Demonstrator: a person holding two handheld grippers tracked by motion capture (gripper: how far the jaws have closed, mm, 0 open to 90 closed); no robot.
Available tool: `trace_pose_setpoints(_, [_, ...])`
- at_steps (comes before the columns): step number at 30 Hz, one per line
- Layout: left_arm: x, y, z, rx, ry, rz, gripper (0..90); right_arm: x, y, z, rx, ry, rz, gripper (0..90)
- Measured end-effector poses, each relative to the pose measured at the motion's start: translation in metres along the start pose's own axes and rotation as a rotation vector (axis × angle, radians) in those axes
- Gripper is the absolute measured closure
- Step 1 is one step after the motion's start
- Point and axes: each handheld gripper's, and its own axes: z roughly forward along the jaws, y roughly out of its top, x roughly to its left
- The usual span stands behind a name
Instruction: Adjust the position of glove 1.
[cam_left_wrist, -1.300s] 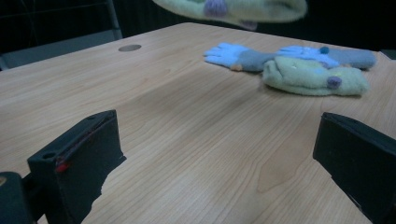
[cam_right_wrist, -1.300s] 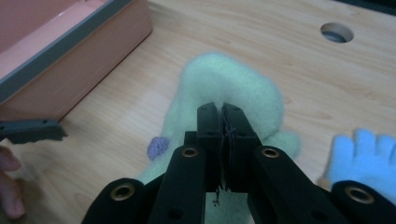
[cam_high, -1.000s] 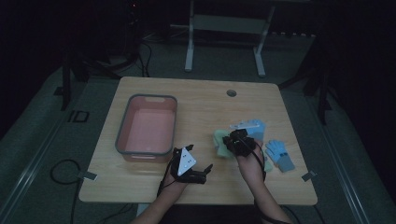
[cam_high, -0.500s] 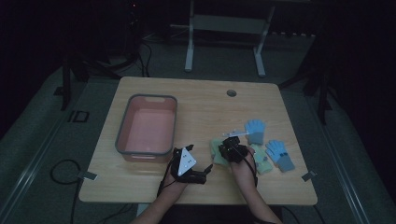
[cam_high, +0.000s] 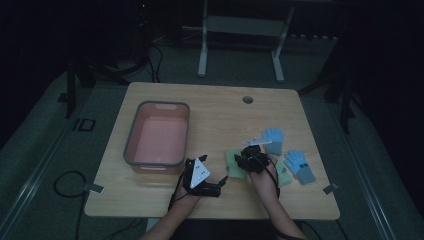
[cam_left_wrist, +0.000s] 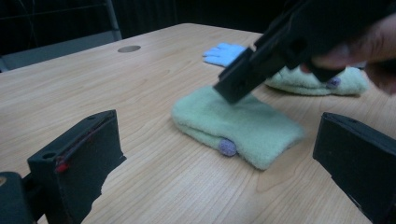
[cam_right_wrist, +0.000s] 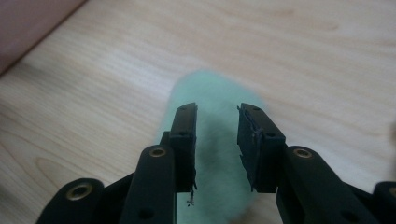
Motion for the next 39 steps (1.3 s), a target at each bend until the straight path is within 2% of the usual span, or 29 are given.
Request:
trace_pose_setpoints(4, [0.000,0.000,0.000,0.001,0.001,0.000,1.3,-0.009,0.005,-0.013,-0.038,0.019,-0.016,66.9])
trace_pose_setpoints(10, [0.000,0.000,0.000,0.000,0.002,-0.001,1.4,-0.025,0.007,-0.027,-0.049,0.061,-0.033,67.3])
trace_pose_setpoints(16, [0.000,0.000,0.000,0.002,0.000,0.001,1.3,-0.041,0.003,-0.039,-0.049,0.084,-0.097,70.1])
trace_pose_setpoints(19, [0.000,0.000,0.000,0.001,0.001,0.001,1.3,-0.055,0.000,-0.047,-0.050,0.084,-0.150,70.1])
trace_pose_setpoints(20, [0.000,0.000,0.000,0.001,0.001,0.001,1.4,-0.060,-0.001,-0.050,-0.051,0.084,-0.163,70.1])
trace_pose_setpoints(26, [0.000,0.000,0.000,0.003,0.002,0.000,1.4,-0.095,-0.013,-0.065,-0.044,0.083,-0.177,71.5])
trace_pose_setpoints(30, [0.000,0.000,0.000,0.003,0.003,0.000,1.4,-0.115,-0.026,-0.070,-0.031,0.083,-0.164,73.8])
trace_pose_setpoints(33, [0.000,0.000,0.000,0.004,0.004,-0.001,1.4,-0.124,-0.037,-0.069,-0.006,0.093,-0.171,73.8])
trace_pose_setpoints(39, [0.000,0.000,0.001,0.004,0.006,0.000,1.4,-0.129,-0.052,-0.061,0.040,0.111,-0.191,70.3])
